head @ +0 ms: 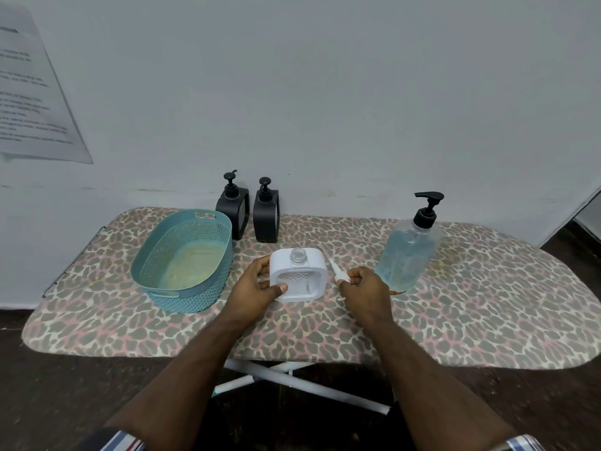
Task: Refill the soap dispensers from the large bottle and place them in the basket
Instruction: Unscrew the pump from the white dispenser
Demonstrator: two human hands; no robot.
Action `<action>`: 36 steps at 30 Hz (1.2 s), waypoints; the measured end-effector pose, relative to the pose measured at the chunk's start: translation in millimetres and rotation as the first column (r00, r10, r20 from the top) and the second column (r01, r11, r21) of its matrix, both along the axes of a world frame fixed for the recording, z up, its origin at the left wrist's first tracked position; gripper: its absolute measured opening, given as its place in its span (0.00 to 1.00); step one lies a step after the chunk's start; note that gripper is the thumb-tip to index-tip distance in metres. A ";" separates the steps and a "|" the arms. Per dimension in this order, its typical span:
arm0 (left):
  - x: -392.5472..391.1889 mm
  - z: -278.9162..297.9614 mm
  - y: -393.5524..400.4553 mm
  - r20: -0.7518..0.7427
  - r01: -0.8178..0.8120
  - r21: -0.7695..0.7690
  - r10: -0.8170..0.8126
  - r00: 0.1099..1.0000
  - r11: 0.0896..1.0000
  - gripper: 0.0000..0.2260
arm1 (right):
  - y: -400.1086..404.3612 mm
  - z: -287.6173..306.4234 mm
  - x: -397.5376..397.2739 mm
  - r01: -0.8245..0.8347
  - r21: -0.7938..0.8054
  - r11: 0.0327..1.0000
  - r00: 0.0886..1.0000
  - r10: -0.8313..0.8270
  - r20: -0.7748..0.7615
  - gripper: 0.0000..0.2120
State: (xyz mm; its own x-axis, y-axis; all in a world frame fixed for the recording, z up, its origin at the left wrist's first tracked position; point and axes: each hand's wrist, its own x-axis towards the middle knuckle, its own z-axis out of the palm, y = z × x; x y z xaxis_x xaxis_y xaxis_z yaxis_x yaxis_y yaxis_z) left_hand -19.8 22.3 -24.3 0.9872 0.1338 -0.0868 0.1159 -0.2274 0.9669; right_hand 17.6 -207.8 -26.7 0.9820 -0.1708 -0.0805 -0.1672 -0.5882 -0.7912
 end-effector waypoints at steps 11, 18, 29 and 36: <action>-0.4 0.0 -0.3 -0.054 0.043 -0.041 -0.045 0.998 0.998 0.31 | 0.2 2.9 1.7 -0.022 0.016 1.000 0.999 0.022 -0.037 0.10; -1.9 1.2 -0.1 -0.069 0.055 -0.066 -0.059 0.996 0.996 0.34 | 1.2 6.9 0.9 -0.037 -0.005 0.999 0.999 0.037 -0.040 0.12; -4.6 8.9 -2.4 -0.053 0.058 -0.072 -0.062 0.997 0.996 0.43 | 7.5 19.5 -1.8 -0.068 -0.090 0.994 0.997 0.070 0.017 0.18; -7.5 15.3 -3.9 -0.038 0.052 -0.060 -0.055 0.998 0.997 0.44 | 10.6 25.9 -3.9 -0.053 -0.077 0.996 0.998 0.055 0.024 0.18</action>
State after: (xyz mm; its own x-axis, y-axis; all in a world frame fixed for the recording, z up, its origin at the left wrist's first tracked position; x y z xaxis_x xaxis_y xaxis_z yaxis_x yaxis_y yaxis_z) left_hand -27.3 18.4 -9.0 0.9885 0.0744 -0.1317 0.1431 -0.1774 0.9737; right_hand 13.7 -197.2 -0.8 0.9916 -0.1216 -0.0434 -0.1130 -0.6545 -0.7476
